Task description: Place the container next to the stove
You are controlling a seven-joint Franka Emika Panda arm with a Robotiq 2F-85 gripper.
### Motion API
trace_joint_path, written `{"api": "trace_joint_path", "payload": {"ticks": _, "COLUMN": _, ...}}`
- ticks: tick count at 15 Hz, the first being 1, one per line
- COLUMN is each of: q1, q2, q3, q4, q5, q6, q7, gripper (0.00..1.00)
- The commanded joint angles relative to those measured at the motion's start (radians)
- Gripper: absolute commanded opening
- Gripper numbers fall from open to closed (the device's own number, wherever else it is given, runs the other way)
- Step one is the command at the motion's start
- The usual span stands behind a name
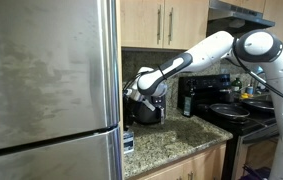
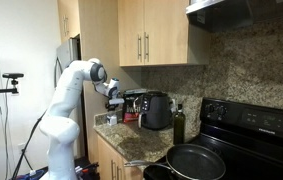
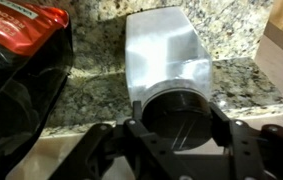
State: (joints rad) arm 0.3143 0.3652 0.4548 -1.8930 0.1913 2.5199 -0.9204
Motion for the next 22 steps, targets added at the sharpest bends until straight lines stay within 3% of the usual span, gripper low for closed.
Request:
{"api": "trace_joint_path", "payload": {"ticks": 1, "q1": 0.064, "q2": -0.027, "q3": -0.083, "q4": -0.029, "q5": -0.149, "q6": 0.062, "q7": 0.262, "gripper": 0.38}}
{"api": "trace_joint_path", "payload": {"ticks": 2, "q1": 0.078, "q2": -0.029, "q3": -0.099, "q4": -0.027, "q5": -0.193, "q6": 0.061, "q7": 0.353, "gripper": 0.38}}
{"api": "trace_joint_path", "payload": {"ticks": 3, "q1": -0.004, "q2": -0.186, "q3": -0.075, "q4": -0.133, "q5": -0.135, "q6": 0.013, "q7": 0.346, "gripper": 0.38}}
{"api": "trace_joint_path", "payload": {"ticks": 8, "q1": -0.071, "q2": -0.379, "q3": -0.119, "q4": -0.277, "q5": -0.079, "q6": 0.047, "q7": 0.509, "gripper": 0.38}}
{"api": "trace_joint_path", "payload": {"ticks": 9, "q1": -0.045, "q2": -0.239, "q3": -0.111, "q4": -0.167, "q5": -0.118, "q6": 0.027, "q7": 0.474, "gripper": 0.63}}
{"api": "trace_joint_path", "payload": {"ticks": 12, "q1": -0.057, "q2": -0.346, "q3": -0.138, "q4": -0.241, "q5": -0.099, "q6": 0.026, "q7": 0.500, "gripper": 0.63}}
{"api": "trace_joint_path", "payload": {"ticks": 13, "q1": -0.055, "q2": -0.357, "q3": -0.138, "q4": -0.252, "q5": -0.098, "q6": 0.026, "q7": 0.507, "gripper": 0.38}}
{"api": "trace_joint_path", "payload": {"ticks": 22, "q1": -0.164, "q2": -0.687, "q3": -0.316, "q4": -0.512, "q5": -0.120, "q6": -0.087, "q7": 0.785, "gripper": 0.38}}
